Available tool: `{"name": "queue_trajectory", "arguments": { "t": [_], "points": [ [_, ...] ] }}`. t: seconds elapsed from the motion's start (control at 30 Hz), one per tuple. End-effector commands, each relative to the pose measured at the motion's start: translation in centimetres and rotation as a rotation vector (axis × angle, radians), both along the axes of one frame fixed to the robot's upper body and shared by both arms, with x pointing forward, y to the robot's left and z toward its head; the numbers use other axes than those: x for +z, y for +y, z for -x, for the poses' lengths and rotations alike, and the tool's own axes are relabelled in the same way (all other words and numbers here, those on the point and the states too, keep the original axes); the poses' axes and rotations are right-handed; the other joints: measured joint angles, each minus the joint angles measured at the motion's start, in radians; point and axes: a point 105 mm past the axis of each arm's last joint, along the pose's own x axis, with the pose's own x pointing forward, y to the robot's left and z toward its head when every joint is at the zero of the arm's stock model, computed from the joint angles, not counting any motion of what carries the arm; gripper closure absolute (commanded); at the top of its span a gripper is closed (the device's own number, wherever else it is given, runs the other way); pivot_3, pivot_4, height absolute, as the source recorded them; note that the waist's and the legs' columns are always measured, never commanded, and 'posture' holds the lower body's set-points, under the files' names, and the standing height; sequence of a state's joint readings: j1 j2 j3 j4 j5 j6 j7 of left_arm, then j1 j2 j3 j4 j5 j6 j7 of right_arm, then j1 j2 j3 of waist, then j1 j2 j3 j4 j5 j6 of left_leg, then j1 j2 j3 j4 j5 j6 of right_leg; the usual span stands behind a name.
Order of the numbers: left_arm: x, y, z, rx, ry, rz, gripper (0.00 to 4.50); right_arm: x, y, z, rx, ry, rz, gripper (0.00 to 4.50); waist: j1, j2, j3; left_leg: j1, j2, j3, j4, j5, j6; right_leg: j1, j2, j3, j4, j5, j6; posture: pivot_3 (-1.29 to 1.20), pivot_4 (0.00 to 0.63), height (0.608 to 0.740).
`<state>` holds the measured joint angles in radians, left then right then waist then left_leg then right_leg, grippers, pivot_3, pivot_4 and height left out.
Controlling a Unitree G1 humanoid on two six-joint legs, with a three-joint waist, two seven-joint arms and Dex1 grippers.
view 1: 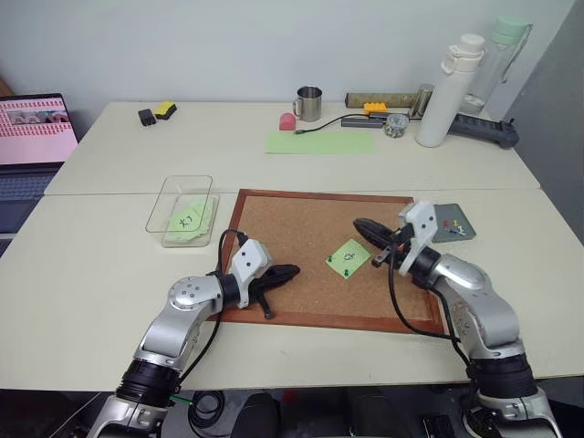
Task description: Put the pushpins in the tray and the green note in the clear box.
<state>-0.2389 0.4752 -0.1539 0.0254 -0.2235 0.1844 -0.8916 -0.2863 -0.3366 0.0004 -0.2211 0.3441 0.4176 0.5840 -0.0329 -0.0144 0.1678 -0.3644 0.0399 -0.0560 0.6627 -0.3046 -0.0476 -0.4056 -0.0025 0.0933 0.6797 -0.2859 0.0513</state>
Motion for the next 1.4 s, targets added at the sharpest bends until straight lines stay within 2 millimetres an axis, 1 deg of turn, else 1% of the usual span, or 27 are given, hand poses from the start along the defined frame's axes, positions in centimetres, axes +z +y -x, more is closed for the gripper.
{"name": "queue_trajectory", "arguments": {
  "t": [0.03, 0.1, 0.2, 0.3, 0.37, 0.5, 0.63, 0.67, 0.7, 0.73, 0.83, 1.0, 1.07, 1.1, 1.17, 1.23, 1.27, 1.33, 1.4],
  "points": [
    [-1.8, 0.5, 0.2, 0.017, 0.059, -0.045, 4.50, 2.3, -2.2, -0.8, -0.108, -0.058, -0.025, 4.43, 0.000, 0.000, 0.000, 0.000, 0.000, 0.000, 0.000, 0.000, 0.000, 0.000, 0.000, 0.000, 0.000, 0.000, 0.000, 0.00, 0.150, 0.740],
    [-1.8, 0.5, 0.3, 0.015, 0.060, -0.043, 4.50, 2.6, -4.3, -1.7, -0.214, -0.070, -0.005, 4.43, 0.000, 0.000, 0.000, 0.000, 0.000, 0.000, 0.000, 0.000, 0.000, 0.000, 0.000, 0.000, 0.000, 0.000, 0.000, 0.00, 0.150, 0.740],
    [-1.8, 0.5, 0.4, 0.014, 0.061, -0.041, 4.50, 2.7, -8.2, -3.4, -0.397, -0.083, 0.084, 4.43, 0.000, 0.000, 0.000, 0.000, 0.000, 0.001, 0.000, 0.000, 0.000, 0.000, 0.000, 0.000, 0.000, 0.000, 0.000, 0.00, 0.150, 0.740],
    [-1.9, 0.5, 0.6, 0.014, 0.065, -0.041, 4.50, 2.1, -11.6, -4.8, -0.518, -0.026, 0.127, 4.43, 0.000, 0.001, -0.001, 0.000, 0.000, 0.001, 0.000, 0.000, 0.000, 0.000, 0.000, 0.001, 0.000, 0.000, 0.000, 0.00, 0.150, 0.740],
    [-2.0, 0.5, 0.8, 0.015, 0.068, -0.040, 4.50, 1.6, -13.2, -5.5, -0.569, 0.020, 0.118, 4.43, 0.000, 0.001, -0.001, 0.000, 0.000, 0.002, 0.000, 0.000, 0.000, 0.000, 0.000, 0.001, 0.000, 0.000, 0.000, 0.00, 0.150, 0.740],
    [-2.0, 0.6, 1.1, 0.016, 0.073, -0.041, 4.50, 0.7, -14.8, -6.2, -0.613, 0.082, 0.087, 4.43, -0.001, 0.002, -0.002, 0.001, 0.000, 0.003, -0.001, 0.000, 0.000, 0.000, 0.000, 0.002, -0.001, 0.000, 0.000, 0.00, 0.150, 0.740],
    [-2.0, 0.8, 1.2, 0.027, 0.075, -0.043, 4.50, -0.4, -15.5, -6.6, -0.627, 0.139, 0.064, 4.43, -0.003, 0.003, -0.002, 0.001, 0.000, 0.003, -0.001, 0.000, 0.000, 0.000, 0.000, 0.003, -0.001, 0.000, 0.000, 0.00, 0.150, 0.740],
    [-2.0, 0.9, 1.3, 0.029, 0.076, -0.043, 4.50, -0.5, -15.7, -6.7, -0.625, 0.149, 0.059, 4.43, -0.003, 0.003, -0.002, 0.001, 0.000, 0.003, -0.001, 0.000, 0.000, 0.000, 0.000, 0.003, -0.001, 0.000, 0.000, 0.00, 0.150, 0.740],
    [-2.0, 0.9, 1.4, 0.030, 0.076, -0.043, 4.50, -0.6, -15.7, -6.7, -0.624, 0.153, 0.056, 4.04, -0.003, 0.003, -0.002, 0.001, 0.000, 0.003, -0.001, 0.000, 0.000, 0.000, 0.000, 0.003, -0.001, 0.000, 0.000, 0.00, 0.150, 0.740],
    [-2.0, 1.0, 1.4, 0.032, 0.076, -0.043, 4.50, -0.7, -15.8, -6.8, -0.625, 0.154, 0.054, 4.02, -0.003, 0.003, -0.002, 0.001, 0.000, 0.003, -0.001, 0.000, 0.000, 0.000, 0.000, 0.003, -0.001, 0.000, 0.000, 0.00, 0.150, 0.740],
    [-2.0, 1.0, 1.4, 0.035, 0.077, -0.043, 4.50, -0.7, -16.2, -6.9, -0.635, 0.153, 0.052, 3.38, -0.003, 0.003, -0.002, 0.001, 0.000, 0.003, -0.001, 0.000, 0.000, 0.000, 0.000, 0.003, -0.001, 0.000, 0.000, 0.00, 0.150, 0.740],
    [-2.0, 1.0, 1.5, 0.034, 0.077, -0.045, 4.50, -0.6, -16.4, -7.0, -0.635, 0.141, 0.078, 2.45, -0.004, 0.003, -0.002, 0.001, 0.000, 0.004, -0.001, 0.000, 0.000, 0.000, 0.000, 0.003, -0.001, 0.000, 0.000, 0.00, 0.150, 0.740],
    [-1.9, 1.0, 1.5, 0.031, 0.077, -0.044, 4.50, -0.3, -16.5, -6.9, -0.635, 0.129, 0.085, 1.99, -0.004, 0.003, -0.002, 0.001, 0.000, 0.004, -0.001, 0.000, 0.000, 0.000, 0.000, 0.003, -0.001, 0.000, 0.000, 0.00, 0.150, 0.740],
    [-1.9, 1.0, 1.5, 0.031, 0.077, -0.044, 4.50, -0.1, -16.6, -6.8, -0.632, 0.117, 0.087, 1.87, -0.004, 0.003, -0.002, 0.001, 0.000, 0.004, -0.001, 0.000, 0.000, 0.000, 0.000, 0.003, -0.001, 0.000, 0.000, 0.00, 0.150, 0.740],
    [-1.9, 1.0, 1.4, 0.030, 0.077, -0.045, 4.50, 1.0, -16.3, -6.6, -0.612, 0.067, 0.084, 1.87, -0.004, 0.003, -0.002, 0.001, 0.000, 0.004, -0.001, 0.000, 0.000, 0.000, 0.000, 0.003, -0.001, 0.000, 0.000, 0.00, 0.150, 0.740],
    [-1.9, 1.0, 1.4, 0.031, 0.077, -0.044, 4.50, 2.2, -14.7, -6.1, -0.526, 0.024, 0.054, 1.87, -0.004, 0.003, -0.002, 0.001, 0.000, 0.004, -0.001, 0.000, 0.000, 0.000, 0.000, 0.003, -0.001, 0.000, 0.000, 0.00, 0.150, 0.740],
    [-1.9, 1.0, 1.4, 0.031, 0.077, -0.044, 4.50, 2.6, -13.6, -5.6, -0.463, 0.005, 0.052, 1.87, -0.004, 0.004, -0.002, 0.001, 0.000, 0.004, -0.001, 0.000, 0.000, 0.000, 0.000, 0.003, -0.001, 0.000, 0.000, 0.00, 0.150, 0.740],
    [-1.9, 1.0, 1.3, 0.029, 0.078, -0.046, 4.50, 3.3, -10.9, -4.3, -0.324, -0.025, 0.056, 1.87, -0.003, 0.004, -0.002, 0.001, 0.000, 0.003, -0.001, 0.000, 0.000, 0.000, 0.000, 0.003, -0.001, 0.000, 0.000, 0.00, 0.150, 0.740],
    [-1.9, 1.1, 1.3, 0.027, 0.079, -0.047, 4.50, 3.5, -8.2, -2.7, -0.195, -0.039, 0.063, 1.87, -0.002, 0.004, -0.002, 0.000, 0.001, 0.003, -0.001, 0.000, 0.000, 0.000, 0.001, 0.002, -0.001, 0.000, 0.000, 0.00, 0.150, 0.740]
  ]
}}
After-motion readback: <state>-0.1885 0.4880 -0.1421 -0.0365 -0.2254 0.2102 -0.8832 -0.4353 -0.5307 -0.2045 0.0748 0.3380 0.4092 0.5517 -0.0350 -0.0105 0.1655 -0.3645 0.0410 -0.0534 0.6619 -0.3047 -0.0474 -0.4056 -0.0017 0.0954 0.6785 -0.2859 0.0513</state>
